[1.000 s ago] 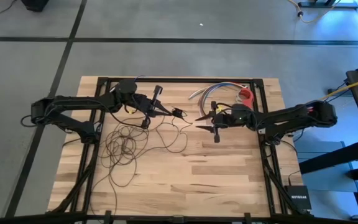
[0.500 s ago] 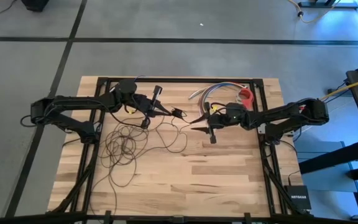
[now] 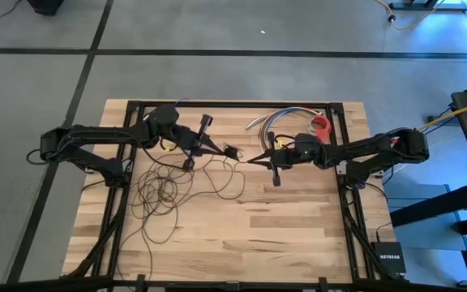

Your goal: Coiling cords

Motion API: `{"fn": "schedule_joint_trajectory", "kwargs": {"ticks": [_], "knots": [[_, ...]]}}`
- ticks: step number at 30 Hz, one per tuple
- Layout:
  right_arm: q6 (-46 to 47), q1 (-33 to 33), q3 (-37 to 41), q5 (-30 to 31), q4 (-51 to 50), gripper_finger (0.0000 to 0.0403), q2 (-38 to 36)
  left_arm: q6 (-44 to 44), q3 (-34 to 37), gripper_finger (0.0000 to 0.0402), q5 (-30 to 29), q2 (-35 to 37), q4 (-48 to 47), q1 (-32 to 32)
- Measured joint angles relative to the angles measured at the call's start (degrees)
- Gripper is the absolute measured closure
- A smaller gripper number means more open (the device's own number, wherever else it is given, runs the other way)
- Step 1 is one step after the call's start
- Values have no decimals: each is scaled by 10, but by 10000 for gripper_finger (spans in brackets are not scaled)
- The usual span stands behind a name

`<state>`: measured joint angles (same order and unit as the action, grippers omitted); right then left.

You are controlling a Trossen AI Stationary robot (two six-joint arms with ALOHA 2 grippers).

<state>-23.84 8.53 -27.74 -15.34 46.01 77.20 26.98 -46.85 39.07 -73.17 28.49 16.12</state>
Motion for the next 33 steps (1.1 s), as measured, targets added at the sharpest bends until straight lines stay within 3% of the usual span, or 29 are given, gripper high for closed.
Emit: {"fn": "schedule_joint_trajectory", "kwargs": {"ticks": [8,15,21,26,33], "knots": [[-14,21,-40,-7,-2,400,48,5,-1,400,23,-1,26,-34],[-81,21,-103,12,-32,401,71,9,-1,400,24,-1,24,-45],[-138,24,-166,8,-114,401,71,-3,-1,400,61,-18,25,-48],[-142,29,-212,-32,-183,401,90,1,-1,400,61,-37,54,-57],[-174,36,-239,-18,-187,402,119,-21,-1,400,100,-42,71,-61]]}}
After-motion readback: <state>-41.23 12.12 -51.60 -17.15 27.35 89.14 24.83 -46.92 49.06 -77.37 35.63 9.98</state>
